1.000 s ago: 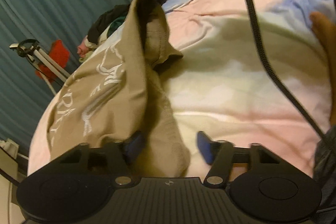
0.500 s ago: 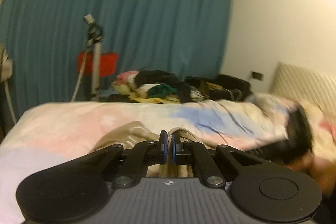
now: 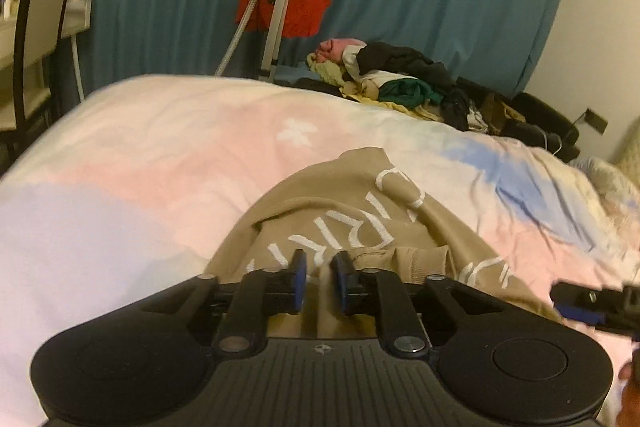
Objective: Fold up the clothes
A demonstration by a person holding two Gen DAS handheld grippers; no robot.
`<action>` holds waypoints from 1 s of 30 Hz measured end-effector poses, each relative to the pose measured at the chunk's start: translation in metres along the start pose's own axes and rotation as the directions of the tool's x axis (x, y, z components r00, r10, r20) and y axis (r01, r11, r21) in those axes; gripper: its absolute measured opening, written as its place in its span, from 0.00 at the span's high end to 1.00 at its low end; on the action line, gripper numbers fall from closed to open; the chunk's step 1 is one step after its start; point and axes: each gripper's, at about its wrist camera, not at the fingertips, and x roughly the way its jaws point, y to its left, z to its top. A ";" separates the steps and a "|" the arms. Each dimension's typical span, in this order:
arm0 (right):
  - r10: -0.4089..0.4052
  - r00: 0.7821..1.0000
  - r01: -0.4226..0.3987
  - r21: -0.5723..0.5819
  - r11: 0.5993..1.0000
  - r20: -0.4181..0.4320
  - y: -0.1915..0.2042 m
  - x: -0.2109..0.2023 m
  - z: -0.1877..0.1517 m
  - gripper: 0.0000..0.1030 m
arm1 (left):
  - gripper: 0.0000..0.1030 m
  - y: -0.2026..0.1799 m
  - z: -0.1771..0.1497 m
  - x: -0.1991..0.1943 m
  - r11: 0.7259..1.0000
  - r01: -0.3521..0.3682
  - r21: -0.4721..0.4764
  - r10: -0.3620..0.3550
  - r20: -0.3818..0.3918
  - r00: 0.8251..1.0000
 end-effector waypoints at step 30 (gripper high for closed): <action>0.231 0.960 -0.165 -0.342 0.925 0.161 0.071 -0.026 -0.026 0.28 | 0.97 -0.099 -0.016 -0.071 0.970 0.027 0.240 -0.101 0.302 0.948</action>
